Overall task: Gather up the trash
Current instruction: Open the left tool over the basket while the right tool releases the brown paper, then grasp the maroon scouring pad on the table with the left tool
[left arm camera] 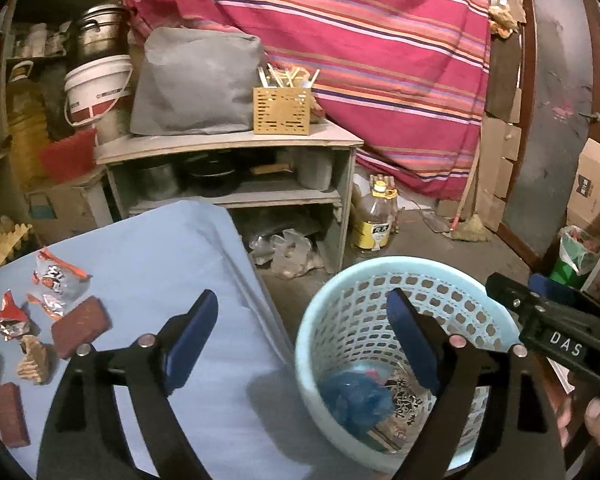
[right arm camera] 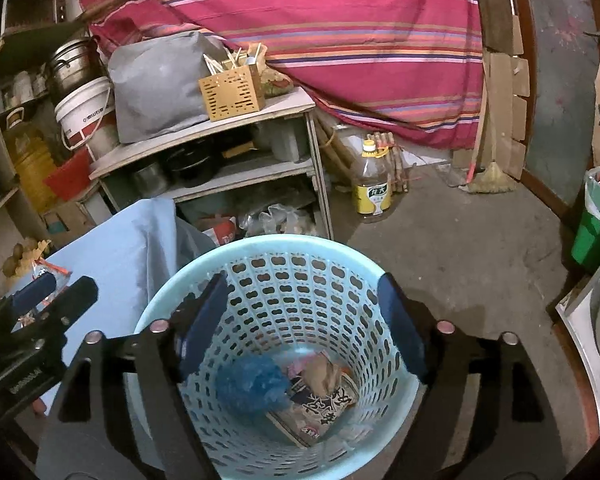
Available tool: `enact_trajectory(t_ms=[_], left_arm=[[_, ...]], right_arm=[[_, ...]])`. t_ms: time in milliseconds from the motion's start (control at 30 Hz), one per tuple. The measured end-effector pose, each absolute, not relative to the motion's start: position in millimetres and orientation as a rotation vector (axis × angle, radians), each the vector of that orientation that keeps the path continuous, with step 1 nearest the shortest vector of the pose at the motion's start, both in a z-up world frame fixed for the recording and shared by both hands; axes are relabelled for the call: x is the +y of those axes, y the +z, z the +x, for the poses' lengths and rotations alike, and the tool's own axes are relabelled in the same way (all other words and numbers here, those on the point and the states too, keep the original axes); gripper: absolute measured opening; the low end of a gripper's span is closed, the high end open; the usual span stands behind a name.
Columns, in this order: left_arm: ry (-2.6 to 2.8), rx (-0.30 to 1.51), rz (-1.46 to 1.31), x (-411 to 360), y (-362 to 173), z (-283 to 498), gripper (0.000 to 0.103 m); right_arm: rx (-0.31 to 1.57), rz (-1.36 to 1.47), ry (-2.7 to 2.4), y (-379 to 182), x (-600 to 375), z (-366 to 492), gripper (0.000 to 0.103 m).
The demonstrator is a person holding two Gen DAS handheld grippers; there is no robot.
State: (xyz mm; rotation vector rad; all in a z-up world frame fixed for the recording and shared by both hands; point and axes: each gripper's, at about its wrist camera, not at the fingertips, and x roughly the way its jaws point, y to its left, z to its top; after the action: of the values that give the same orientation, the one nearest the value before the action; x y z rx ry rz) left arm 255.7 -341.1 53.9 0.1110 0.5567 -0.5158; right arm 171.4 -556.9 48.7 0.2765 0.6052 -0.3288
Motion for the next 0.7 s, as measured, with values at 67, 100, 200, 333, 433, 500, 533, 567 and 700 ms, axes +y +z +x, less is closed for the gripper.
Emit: enact_trajectory(t_ms=[67,100,200,333,433,500,533,567,700], left_arm=[[-0.506,0.559,0.104,-337,53,257,0.086],[-0.496,0.561,0.104,-334,52,258,0.086],[-0.477,0.564,0.097,-323,50,260,0.086],[-0.455,0.565,0.085,-303,49,260,0.086],[-0.433,0.555,0.094,-285,51,256,0.090],[-0.403,0.536,0.109,-265,50,252,0.093],[-0.390,0.533,0.115,-257,49,249,0.094],[-0.372,0.535,0.119,-246,47,248,0.094],[-0.296,0.580,0.106,-186,31,244,0.096]], right_arm=[[0.610,0.267,-0.331,48,-554,174,0.080],[0.612,0.260,-0.333,48,-553,175,0.082],[0.613,0.236,-0.335,48,-547,177,0.088],[0.597,0.211,-0.338,52,-538,177,0.095],[0.581,0.224,-0.328,56,-533,175,0.098],[0.574,0.235,-0.311,58,-526,175,0.099],[0.572,0.234,-0.307,59,-523,176,0.099],[0.570,0.229,-0.303,59,-517,177,0.099],[0.583,0.191,-0.297,57,-492,185,0.099]])
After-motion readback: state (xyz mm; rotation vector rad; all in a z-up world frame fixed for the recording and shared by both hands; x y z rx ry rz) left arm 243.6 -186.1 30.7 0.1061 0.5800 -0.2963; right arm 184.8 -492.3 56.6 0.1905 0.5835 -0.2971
